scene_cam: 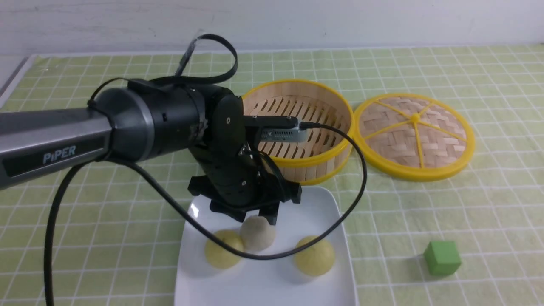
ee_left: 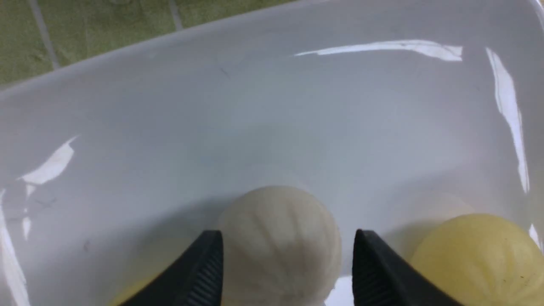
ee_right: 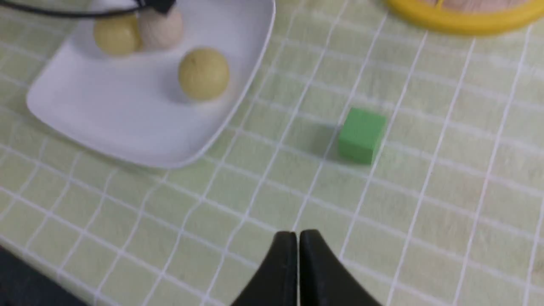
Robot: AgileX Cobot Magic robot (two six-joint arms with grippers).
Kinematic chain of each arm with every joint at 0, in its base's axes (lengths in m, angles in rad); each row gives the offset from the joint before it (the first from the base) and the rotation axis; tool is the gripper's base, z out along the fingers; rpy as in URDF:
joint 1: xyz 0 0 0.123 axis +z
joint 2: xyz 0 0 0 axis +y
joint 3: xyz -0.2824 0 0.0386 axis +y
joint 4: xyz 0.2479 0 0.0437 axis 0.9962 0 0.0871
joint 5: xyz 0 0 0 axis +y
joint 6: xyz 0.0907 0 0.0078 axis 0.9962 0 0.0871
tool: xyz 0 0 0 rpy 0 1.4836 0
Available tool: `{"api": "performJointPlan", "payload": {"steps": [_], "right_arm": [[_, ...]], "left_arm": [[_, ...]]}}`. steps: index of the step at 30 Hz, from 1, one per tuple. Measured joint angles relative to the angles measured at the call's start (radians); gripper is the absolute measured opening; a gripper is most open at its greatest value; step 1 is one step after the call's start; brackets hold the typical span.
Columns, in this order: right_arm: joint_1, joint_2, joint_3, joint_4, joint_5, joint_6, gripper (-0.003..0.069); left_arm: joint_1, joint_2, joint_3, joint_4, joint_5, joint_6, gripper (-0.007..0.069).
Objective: Put the steamed buns into the plate on the green tablecloth.
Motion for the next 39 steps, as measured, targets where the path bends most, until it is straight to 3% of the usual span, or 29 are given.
{"api": "performJointPlan", "payload": {"steps": [3,4,9,39], "right_arm": [[0.0,-0.17,0.075,0.007,-0.154,0.001,0.0029],[0.0,-0.243,0.152,0.005,-0.295,-0.001,0.003],[0.0,-0.281,0.32,-0.024,-0.547,-0.005,0.0032],[-0.005,-0.281,0.407,-0.032,-0.607,-0.005,0.0068]], "left_arm": [[0.0,-0.003,0.0,0.0,0.0,-0.001,0.0426],[0.0,-0.005,0.0,0.0,0.0,-0.001,0.0421],[0.0,-0.005,0.0,0.0,0.0,-0.003,0.0397],[0.0,-0.005,0.0,0.012,0.02,-0.031,0.0232]]}}
